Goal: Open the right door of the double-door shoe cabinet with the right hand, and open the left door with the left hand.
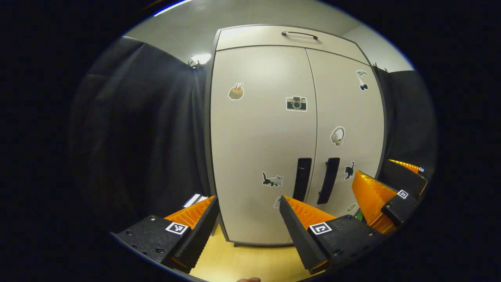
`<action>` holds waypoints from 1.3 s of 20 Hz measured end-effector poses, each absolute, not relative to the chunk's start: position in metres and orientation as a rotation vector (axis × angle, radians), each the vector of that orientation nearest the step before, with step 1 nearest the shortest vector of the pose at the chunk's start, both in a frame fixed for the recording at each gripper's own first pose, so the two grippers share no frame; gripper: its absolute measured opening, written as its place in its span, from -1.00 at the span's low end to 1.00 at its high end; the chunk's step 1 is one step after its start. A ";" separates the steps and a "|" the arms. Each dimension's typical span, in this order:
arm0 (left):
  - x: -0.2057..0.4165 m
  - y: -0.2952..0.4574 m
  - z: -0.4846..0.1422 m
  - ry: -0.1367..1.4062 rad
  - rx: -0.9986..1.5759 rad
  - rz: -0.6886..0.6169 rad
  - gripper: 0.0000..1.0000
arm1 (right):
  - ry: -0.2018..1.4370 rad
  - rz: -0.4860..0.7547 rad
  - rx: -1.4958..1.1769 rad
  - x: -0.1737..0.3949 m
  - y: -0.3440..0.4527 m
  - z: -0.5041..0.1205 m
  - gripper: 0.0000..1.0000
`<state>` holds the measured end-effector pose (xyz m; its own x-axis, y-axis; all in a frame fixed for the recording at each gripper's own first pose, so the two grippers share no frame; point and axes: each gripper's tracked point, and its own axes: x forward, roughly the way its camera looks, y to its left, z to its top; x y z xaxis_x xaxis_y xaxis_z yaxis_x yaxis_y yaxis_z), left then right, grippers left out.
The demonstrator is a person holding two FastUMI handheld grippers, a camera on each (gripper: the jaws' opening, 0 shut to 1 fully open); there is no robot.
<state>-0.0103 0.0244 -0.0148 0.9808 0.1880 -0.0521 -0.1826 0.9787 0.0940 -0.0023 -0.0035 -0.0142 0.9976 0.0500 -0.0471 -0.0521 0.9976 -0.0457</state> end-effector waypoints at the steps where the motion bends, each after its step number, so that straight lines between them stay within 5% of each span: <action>1: -0.013 0.030 -0.013 0.054 0.093 0.211 0.93 | 0.048 0.054 -0.048 -0.002 -0.003 -0.016 0.92; 21: -0.030 0.091 -0.029 0.084 -0.010 0.325 0.92 | 0.151 0.007 -0.071 0.081 0.006 -0.074 0.91; 25: -0.035 0.107 -0.030 0.085 -0.026 0.363 0.93 | 0.181 -0.017 -0.090 0.102 0.005 -0.091 0.69; 26: -0.035 0.111 -0.031 0.085 -0.030 0.371 0.93 | 0.182 -0.016 -0.091 0.106 0.007 -0.093 0.42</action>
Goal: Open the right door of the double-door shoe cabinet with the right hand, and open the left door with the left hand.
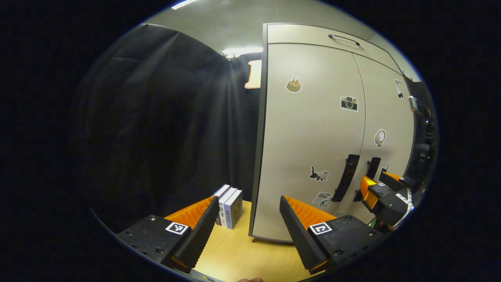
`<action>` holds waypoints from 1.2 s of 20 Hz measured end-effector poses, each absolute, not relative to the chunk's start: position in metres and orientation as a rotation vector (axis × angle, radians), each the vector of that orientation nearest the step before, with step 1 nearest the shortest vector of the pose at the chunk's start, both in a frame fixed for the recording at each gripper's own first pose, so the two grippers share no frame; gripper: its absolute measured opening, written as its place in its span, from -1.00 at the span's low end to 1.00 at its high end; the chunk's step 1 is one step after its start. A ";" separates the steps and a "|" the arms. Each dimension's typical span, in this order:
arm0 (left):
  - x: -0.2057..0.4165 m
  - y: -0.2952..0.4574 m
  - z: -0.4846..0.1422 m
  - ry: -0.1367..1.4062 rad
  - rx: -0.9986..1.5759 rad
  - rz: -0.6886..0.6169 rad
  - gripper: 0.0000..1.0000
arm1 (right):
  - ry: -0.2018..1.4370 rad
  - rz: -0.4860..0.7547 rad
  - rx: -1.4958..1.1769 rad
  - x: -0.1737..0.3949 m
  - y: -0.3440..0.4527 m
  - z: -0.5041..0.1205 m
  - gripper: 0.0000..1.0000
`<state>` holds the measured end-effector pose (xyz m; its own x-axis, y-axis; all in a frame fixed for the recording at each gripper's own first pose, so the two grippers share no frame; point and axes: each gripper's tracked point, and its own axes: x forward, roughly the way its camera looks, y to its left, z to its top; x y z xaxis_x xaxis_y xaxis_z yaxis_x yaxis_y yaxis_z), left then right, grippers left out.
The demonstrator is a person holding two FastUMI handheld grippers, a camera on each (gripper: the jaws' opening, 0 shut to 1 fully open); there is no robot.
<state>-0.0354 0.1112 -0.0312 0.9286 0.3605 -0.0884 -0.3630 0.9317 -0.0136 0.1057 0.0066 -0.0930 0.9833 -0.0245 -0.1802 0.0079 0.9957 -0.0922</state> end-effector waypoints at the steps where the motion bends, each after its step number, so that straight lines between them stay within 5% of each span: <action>1: -0.036 0.115 -0.031 0.085 -0.033 0.378 0.93 | 0.186 -0.018 -0.093 0.109 0.008 -0.095 0.39; 5: -0.036 0.127 -0.034 0.094 -0.046 0.396 0.93 | 0.188 -0.038 -0.114 0.121 0.013 -0.101 0.38; 6: -0.035 0.129 -0.036 0.098 -0.051 0.398 0.93 | 0.184 -0.050 -0.118 0.125 0.014 -0.101 0.08; 9: -0.034 0.136 -0.041 0.112 -0.064 0.401 0.94 | 0.171 -0.091 -0.123 0.140 0.008 -0.105 0.00; 14: -0.036 0.144 -0.044 0.120 -0.073 0.403 0.93 | 0.174 -0.096 -0.058 0.131 0.009 -0.103 -0.56; 24: -0.025 0.110 -0.052 0.147 -0.069 0.271 0.93 | 0.172 -0.033 -0.007 0.087 -0.002 -0.099 -0.56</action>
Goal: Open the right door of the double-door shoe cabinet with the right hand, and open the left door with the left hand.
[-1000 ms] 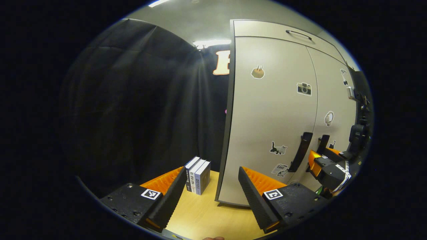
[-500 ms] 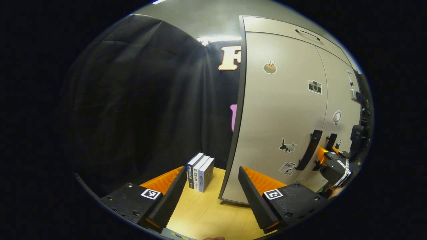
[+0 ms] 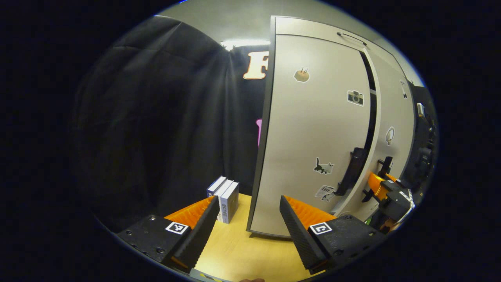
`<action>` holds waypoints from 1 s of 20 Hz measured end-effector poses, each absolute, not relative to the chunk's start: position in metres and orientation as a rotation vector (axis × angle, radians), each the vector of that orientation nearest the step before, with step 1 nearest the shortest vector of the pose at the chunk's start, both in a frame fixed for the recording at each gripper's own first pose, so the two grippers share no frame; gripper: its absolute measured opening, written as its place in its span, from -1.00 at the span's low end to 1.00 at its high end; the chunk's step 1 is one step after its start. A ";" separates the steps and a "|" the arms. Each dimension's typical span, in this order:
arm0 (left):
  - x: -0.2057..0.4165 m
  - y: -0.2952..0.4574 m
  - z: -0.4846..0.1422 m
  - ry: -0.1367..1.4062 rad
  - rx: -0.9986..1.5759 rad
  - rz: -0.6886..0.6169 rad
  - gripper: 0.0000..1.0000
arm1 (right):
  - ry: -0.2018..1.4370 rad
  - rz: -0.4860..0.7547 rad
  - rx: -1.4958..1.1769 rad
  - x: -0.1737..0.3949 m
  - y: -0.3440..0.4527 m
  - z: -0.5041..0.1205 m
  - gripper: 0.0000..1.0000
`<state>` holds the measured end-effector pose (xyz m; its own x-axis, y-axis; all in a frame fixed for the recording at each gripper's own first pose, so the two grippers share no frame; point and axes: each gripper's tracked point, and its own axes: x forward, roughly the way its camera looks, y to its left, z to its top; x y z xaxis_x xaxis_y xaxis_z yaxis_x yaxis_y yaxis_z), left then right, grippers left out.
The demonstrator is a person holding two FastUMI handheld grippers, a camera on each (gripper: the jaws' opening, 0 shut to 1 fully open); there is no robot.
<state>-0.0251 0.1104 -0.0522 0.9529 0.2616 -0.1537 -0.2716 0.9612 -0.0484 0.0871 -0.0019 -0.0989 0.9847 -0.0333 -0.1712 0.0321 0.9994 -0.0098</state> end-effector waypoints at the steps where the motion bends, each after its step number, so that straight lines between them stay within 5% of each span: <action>1: -0.024 0.104 -0.053 0.149 -0.064 0.250 0.93 | 0.173 -0.023 -0.006 0.080 -0.004 -0.099 -0.57; 20: -0.013 0.028 -0.061 0.176 -0.014 0.068 0.94 | 0.209 0.232 0.043 0.043 -0.021 -0.094 -0.56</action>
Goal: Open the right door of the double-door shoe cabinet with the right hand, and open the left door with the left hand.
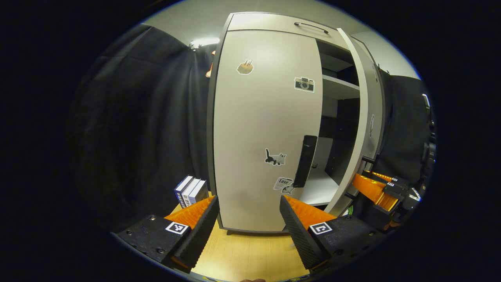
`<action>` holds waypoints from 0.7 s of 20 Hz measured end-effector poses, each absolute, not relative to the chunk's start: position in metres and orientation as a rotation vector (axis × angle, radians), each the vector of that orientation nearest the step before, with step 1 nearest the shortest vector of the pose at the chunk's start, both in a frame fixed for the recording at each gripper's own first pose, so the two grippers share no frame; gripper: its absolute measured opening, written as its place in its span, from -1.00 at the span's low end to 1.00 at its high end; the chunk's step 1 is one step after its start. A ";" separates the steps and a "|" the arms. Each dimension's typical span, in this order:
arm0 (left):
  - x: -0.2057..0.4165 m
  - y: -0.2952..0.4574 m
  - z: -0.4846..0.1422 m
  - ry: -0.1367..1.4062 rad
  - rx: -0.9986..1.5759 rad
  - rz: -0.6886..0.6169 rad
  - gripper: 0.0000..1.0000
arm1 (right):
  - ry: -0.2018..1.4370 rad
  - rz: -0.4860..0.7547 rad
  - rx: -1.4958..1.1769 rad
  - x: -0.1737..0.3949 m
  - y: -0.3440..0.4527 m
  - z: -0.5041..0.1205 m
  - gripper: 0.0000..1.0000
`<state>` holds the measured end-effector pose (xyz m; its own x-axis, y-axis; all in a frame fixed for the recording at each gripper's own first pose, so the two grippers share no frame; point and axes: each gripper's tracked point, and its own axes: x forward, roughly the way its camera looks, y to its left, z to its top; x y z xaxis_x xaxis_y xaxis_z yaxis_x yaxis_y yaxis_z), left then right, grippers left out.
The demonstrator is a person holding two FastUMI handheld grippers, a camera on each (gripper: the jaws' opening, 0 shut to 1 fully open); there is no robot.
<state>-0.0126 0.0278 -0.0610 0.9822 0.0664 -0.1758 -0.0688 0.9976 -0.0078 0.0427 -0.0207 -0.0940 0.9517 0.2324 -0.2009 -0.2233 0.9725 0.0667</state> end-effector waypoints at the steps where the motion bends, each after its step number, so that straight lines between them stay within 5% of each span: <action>1: -0.012 0.024 -0.062 0.179 -0.015 0.059 0.93 | 0.216 0.249 0.050 0.041 -0.021 -0.094 -0.56; 14: -0.005 -0.012 -0.075 0.210 -0.007 -0.013 0.94 | 0.190 0.366 0.072 0.012 -0.056 -0.087 -0.58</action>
